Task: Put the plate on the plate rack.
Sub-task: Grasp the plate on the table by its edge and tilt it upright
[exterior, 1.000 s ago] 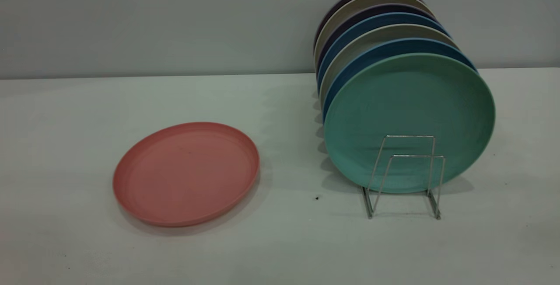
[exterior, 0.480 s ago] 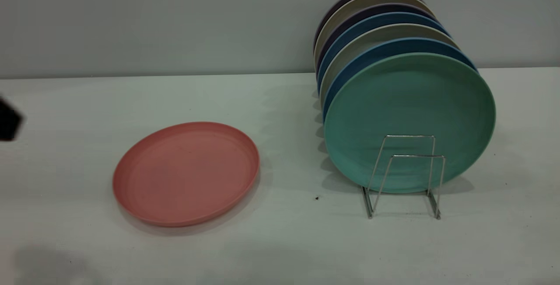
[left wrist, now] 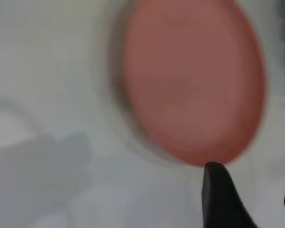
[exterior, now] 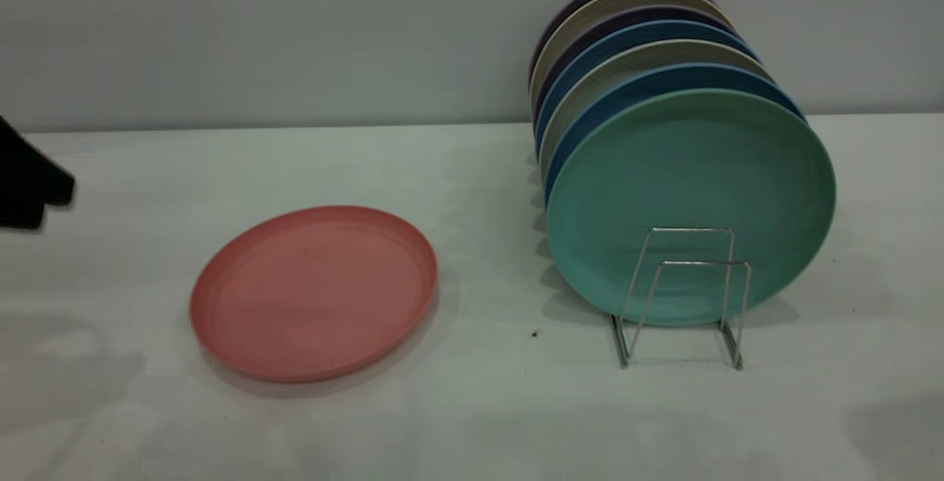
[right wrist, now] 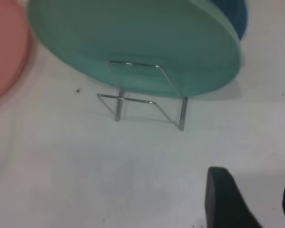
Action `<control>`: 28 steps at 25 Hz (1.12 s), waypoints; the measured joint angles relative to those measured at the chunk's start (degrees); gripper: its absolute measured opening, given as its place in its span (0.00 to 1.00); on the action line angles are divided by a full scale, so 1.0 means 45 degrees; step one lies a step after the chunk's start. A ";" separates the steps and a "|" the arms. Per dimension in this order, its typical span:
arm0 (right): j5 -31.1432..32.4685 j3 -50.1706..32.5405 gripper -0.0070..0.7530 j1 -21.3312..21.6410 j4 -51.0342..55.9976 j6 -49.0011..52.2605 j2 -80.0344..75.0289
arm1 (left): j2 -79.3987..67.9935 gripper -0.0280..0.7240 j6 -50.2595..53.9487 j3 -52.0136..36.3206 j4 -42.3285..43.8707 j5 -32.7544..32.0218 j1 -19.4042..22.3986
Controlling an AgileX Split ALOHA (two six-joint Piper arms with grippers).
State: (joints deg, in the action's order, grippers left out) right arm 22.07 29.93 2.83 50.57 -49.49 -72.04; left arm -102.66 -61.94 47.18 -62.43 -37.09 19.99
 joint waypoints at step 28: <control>-0.1290 0.0751 0.43 0.0000 0.3083 -0.3472 -0.2602 | -0.5176 0.52 0.0712 0.3075 -0.0478 0.3313 -0.2603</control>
State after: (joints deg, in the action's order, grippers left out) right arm 16.27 33.31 2.83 64.44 -65.11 -83.75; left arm -125.95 -58.73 61.02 -64.58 -22.18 8.28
